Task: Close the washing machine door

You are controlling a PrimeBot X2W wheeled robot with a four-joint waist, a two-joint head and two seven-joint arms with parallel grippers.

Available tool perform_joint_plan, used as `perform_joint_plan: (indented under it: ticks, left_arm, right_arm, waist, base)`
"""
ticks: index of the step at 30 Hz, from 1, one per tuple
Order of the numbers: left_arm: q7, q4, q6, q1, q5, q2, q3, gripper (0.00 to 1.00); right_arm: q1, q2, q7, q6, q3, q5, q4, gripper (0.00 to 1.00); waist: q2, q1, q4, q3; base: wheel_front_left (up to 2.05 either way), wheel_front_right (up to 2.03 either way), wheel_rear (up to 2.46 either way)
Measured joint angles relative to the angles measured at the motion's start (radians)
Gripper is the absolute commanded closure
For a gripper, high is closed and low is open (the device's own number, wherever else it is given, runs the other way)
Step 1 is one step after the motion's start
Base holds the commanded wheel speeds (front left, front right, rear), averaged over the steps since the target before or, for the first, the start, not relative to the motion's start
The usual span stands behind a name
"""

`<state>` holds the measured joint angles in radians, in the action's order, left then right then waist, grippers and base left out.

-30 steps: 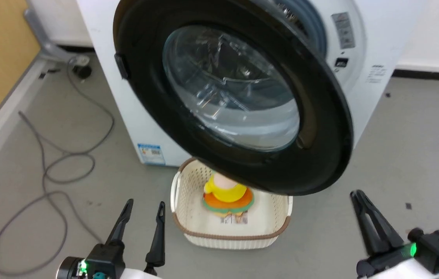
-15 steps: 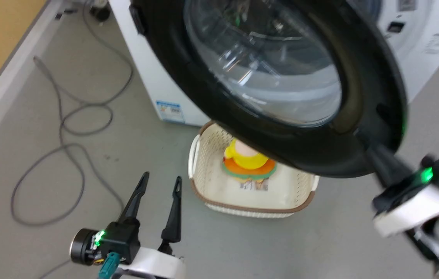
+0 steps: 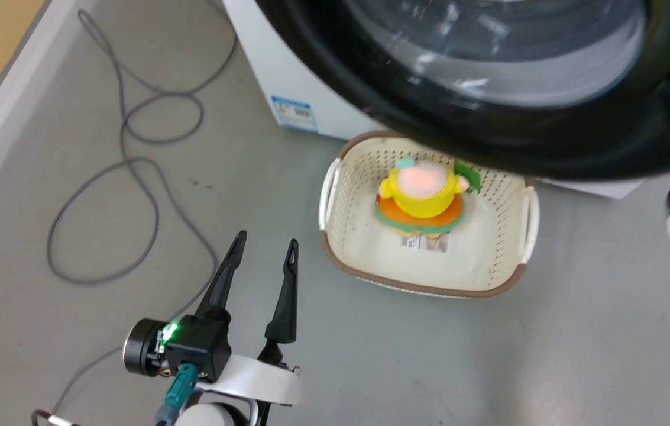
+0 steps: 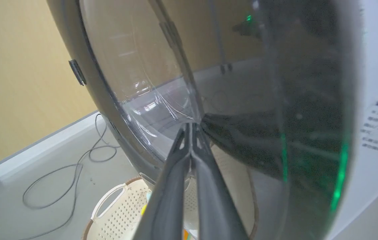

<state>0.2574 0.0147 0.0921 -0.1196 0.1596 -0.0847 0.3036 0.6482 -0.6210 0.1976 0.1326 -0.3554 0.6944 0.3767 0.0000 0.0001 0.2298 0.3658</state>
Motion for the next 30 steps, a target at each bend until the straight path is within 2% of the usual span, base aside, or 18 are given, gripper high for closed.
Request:
perform_joint_plan:
  ticks: [8,14,24,30]
  left_arm:
    - [0.000,-0.001,-0.007,-0.027,-0.008,0.012,-0.001,0.00]
    - [0.000,-0.003,-0.007,-0.028,-0.008,0.020,0.000,0.00]
    - [0.000,-0.005,-0.007,-0.029,-0.011,0.027,-0.014,0.00]
    - [0.000,-0.016,-0.012,-0.029,-0.016,0.030,-0.024,0.00]
  right_arm:
    - [0.180,-0.008,-0.020,0.000,0.024,0.023,0.161,1.00]
    - [0.256,0.020,-0.026,0.001,0.042,0.027,0.272,1.00]
    - [0.282,0.040,-0.008,0.007,0.019,0.037,0.323,1.00]
    - [0.261,0.037,0.029,-0.001,-0.014,0.066,0.302,1.00]
  waist:
    - [0.0000,0.0001,0.028,0.040]
    - [0.0000,0.0000,0.033,0.045]
    - [0.0000,0.0000,0.019,0.037]
    - [0.0000,0.0000,-0.003,-0.002]
  base:
    - [0.00,0.00,0.00]
    - [0.00,0.00,0.00]
    - [0.00,0.00,0.00]
    - [0.00,0.00,0.00]
